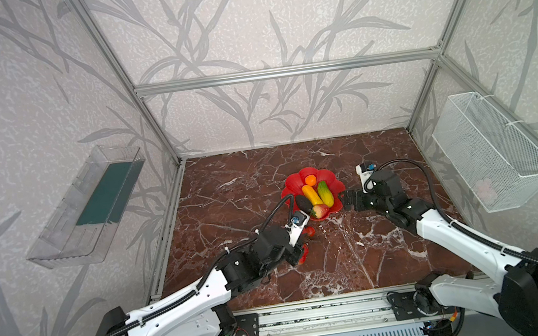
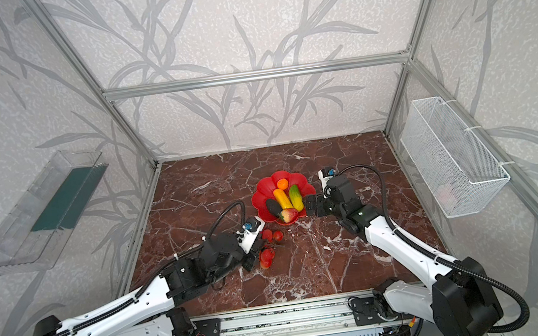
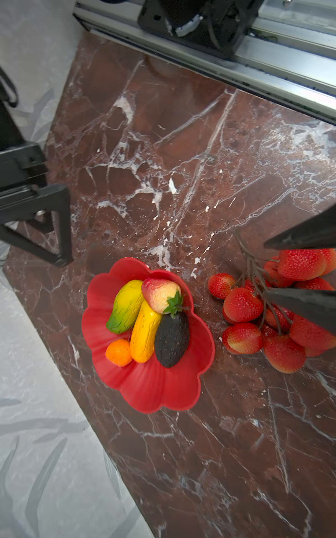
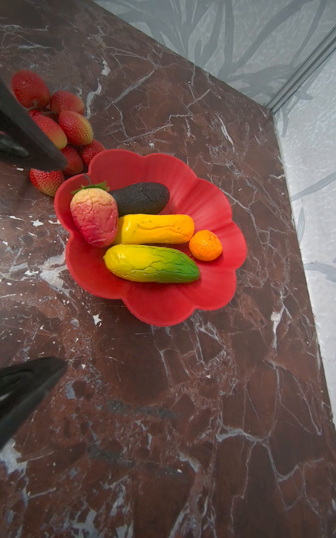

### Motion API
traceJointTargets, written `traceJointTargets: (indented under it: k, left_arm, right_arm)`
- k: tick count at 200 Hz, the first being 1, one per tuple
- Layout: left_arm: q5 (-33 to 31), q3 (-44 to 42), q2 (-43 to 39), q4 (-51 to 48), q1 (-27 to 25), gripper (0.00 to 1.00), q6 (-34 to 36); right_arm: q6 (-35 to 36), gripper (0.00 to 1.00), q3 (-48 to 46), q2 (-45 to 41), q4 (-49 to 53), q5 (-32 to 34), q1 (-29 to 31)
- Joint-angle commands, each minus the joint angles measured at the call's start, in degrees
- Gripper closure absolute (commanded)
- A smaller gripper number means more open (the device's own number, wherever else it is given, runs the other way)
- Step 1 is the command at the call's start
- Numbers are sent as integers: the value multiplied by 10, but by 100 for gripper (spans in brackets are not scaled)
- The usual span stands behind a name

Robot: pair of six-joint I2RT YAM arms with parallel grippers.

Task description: Place and organize the fake fruits in the fruit bowl

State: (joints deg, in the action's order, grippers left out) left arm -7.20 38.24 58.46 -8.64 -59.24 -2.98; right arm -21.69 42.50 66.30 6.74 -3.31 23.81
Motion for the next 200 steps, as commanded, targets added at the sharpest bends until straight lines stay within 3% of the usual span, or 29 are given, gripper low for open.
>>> traceJointTargets:
  k: [1, 51, 142, 200]
  left_arm:
    - [29, -21, 42, 37, -3, 74, 50]
    - [72, -72, 89, 208, -7, 61, 129]
    - [99, -50, 191, 220, -7, 57, 227]
    - [20, -64, 239, 325, -6, 59, 229]
  right_arm:
    - [-10, 0, -5, -8, -9, -10, -4]
    - [-2, 0, -7, -17, -1, -9, -6]
    - [2, 0, -11, -26, 3, -13, -17]
    - [2, 0, -17, -35, 6, -17, -25]
